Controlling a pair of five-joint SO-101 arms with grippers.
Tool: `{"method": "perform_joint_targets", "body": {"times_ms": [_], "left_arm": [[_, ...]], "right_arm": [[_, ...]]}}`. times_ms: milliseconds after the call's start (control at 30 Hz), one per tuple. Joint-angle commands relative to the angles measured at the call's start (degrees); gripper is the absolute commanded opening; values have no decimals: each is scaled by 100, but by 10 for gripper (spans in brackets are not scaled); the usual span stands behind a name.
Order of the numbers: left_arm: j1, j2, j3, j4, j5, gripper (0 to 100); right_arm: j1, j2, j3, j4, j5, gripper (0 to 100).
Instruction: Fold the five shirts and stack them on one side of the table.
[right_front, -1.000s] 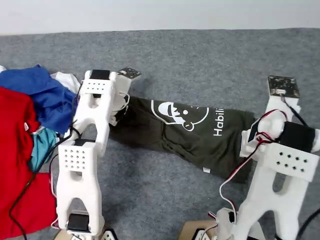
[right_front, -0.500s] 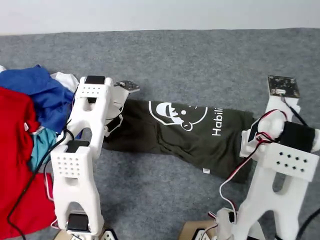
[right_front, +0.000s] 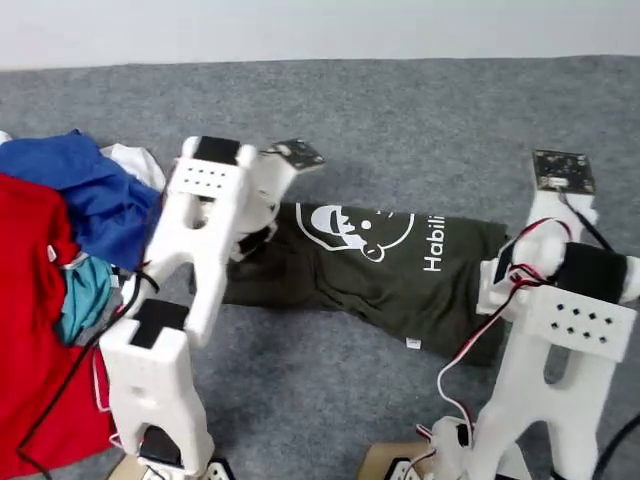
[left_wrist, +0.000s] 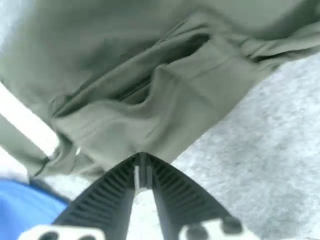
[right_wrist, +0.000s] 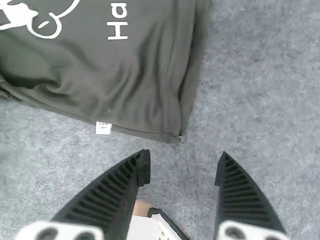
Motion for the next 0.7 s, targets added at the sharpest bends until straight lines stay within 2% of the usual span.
{"method": "perform_joint_targets", "body": {"times_ms": [0,167,400,667], "left_arm": [[404,-273,-22,79,-26,3],[870,281,-40,-255,-26,3],[1081,985,-84,-536,-26,3],[1442,1521,-57,-149,-202,3]], "right_arm": [[-338,-180,-79,84,-53,223],[-444,-180,-79,84,-35,223],[-444,-180,-70,92,-26,223],[-444,-180,-44,92,-9,223]]}}
